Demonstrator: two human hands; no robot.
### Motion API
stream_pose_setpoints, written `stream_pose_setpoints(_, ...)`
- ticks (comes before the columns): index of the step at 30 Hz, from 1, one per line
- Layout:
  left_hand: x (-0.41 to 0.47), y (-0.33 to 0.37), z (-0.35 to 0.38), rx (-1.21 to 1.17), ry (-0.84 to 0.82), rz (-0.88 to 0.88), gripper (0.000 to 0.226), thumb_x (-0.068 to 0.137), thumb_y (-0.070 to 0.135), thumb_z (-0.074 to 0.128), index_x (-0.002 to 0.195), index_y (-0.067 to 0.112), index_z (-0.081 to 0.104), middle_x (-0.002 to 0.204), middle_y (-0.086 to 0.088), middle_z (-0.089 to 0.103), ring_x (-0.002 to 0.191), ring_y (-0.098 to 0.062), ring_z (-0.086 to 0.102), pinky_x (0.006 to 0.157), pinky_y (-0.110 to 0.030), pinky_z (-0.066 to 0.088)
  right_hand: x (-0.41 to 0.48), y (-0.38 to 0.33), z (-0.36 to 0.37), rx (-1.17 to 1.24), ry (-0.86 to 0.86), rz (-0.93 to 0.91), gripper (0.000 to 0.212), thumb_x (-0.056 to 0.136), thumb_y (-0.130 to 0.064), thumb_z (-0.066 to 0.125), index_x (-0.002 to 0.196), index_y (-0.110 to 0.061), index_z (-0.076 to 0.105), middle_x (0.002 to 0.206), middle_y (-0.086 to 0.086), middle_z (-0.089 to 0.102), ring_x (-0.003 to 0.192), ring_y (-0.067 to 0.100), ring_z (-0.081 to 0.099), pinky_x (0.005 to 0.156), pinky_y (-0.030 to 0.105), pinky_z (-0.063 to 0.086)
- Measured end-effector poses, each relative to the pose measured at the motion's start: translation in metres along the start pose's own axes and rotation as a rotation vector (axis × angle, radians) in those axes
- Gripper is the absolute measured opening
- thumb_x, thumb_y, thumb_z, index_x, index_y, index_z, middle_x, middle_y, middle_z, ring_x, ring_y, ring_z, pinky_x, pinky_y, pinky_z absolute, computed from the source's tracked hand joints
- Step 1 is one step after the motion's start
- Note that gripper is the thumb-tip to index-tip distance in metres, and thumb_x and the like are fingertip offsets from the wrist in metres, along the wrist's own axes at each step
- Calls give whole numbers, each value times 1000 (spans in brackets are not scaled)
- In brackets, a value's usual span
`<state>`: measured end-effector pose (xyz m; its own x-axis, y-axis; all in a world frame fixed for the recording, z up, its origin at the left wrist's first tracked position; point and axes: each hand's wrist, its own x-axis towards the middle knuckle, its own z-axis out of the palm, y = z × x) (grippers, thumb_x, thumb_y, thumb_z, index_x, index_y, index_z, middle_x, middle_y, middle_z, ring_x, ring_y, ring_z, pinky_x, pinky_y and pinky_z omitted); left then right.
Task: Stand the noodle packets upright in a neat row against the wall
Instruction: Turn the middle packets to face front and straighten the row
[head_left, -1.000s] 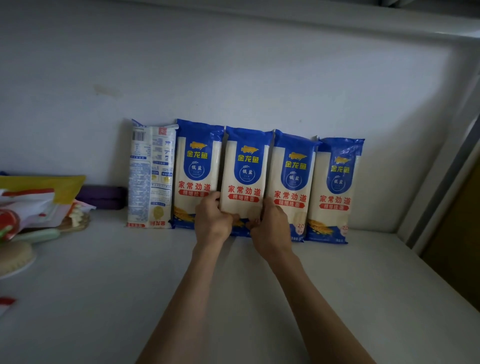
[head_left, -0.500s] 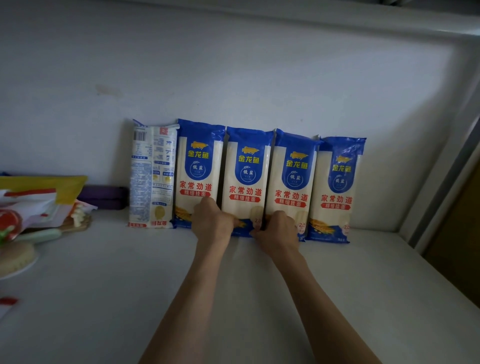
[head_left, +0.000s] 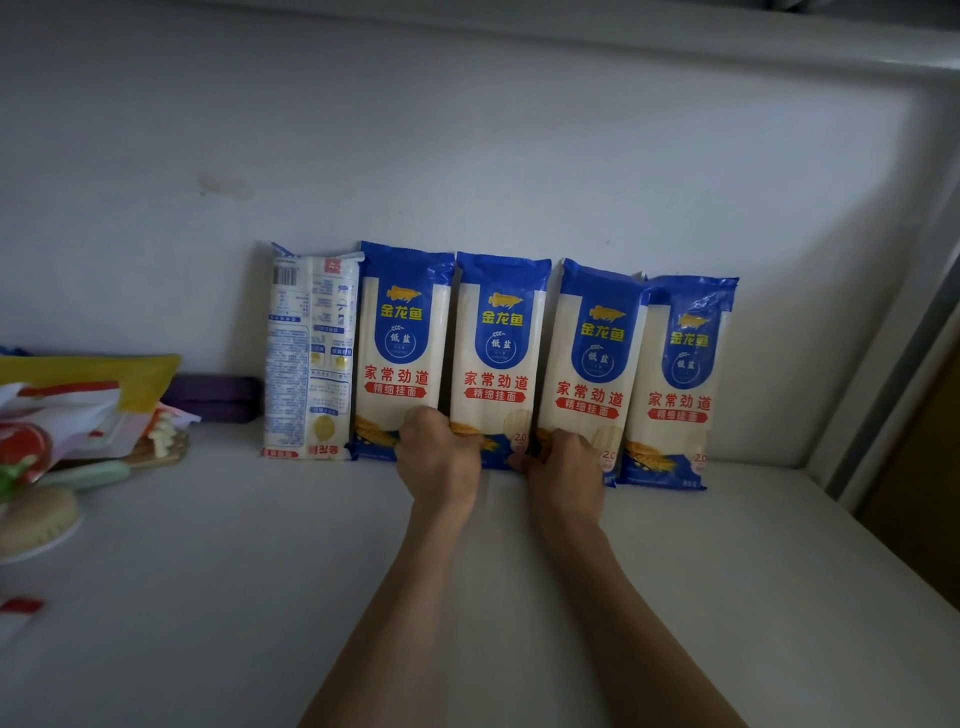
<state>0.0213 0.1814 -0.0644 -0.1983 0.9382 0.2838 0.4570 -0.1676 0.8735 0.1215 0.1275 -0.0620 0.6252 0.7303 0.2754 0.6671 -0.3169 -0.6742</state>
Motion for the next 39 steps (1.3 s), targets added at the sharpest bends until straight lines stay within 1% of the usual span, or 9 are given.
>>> stream_pose_setpoints(6,3,0,-4,-17,-8,9,29,71,24,86,91,8,72,102,-6,74,93,-24,72,70,-36,61,3,3,-6,129,23,78,40,86,-40,66,108,-8,57,107,9,65,90,23,60,73,35,49)
stream_pose_setpoints(8,4,-1,-4,-15,-1,3,28,71,24,86,91,9,72,101,-5,75,92,-23,72,70,-36,61,1,2,-8,141,170,144,56,80,-40,72,118,-8,46,117,13,61,105,30,60,80,41,50)
stream_pose_setpoints(10,3,-1,-4,-5,5,2,27,72,25,85,91,10,72,101,-5,75,91,-23,72,69,-36,61,1,3,-6,91,293,171,80,70,-38,81,126,-6,34,125,18,50,117,35,51,90,46,49)
stream_pose_setpoints(12,2,0,-4,0,13,7,27,72,25,85,91,10,73,101,-5,75,91,-23,72,69,-35,61,0,3,-2,5,336,166,96,62,-40,86,131,-6,28,127,19,42,120,36,44,93,46,49)
stream_pose_setpoints(14,3,1,-5,-7,6,-7,27,72,24,85,91,10,73,101,-5,75,91,-22,72,67,-33,59,-1,5,2,-82,339,150,102,60,-38,87,134,-6,25,128,19,38,121,36,41,96,44,47)
stream_pose_setpoints(18,5,6,-8,-2,-17,-53,28,71,22,86,91,9,71,99,-4,75,89,-21,72,61,-28,54,2,6,3,-102,322,149,101,62,-27,87,136,-9,22,130,21,37,123,38,40,101,45,41)
stream_pose_setpoints(25,3,5,-5,-3,-5,-37,31,72,21,85,95,8,70,104,-6,74,93,-23,72,65,-31,56,5,5,1,-78,274,100,101,66,-25,84,141,-10,18,134,16,39,128,37,40,104,49,36)
stream_pose_setpoints(33,3,5,-4,-1,-14,-30,31,75,21,83,99,8,68,108,-7,72,95,-24,72,61,-27,52,5,8,1,-74,246,66,103,70,-34,81,144,-10,14,140,14,35,132,35,37,107,50,32)
stream_pose_setpoints(39,5,1,-1,-3,-27,8,32,76,21,83,102,8,69,110,-7,73,97,-23,72,69,-31,58,4,10,3,-73,241,58,103,72,-38,78,146,-10,12,141,15,33,133,36,35,109,49,31)
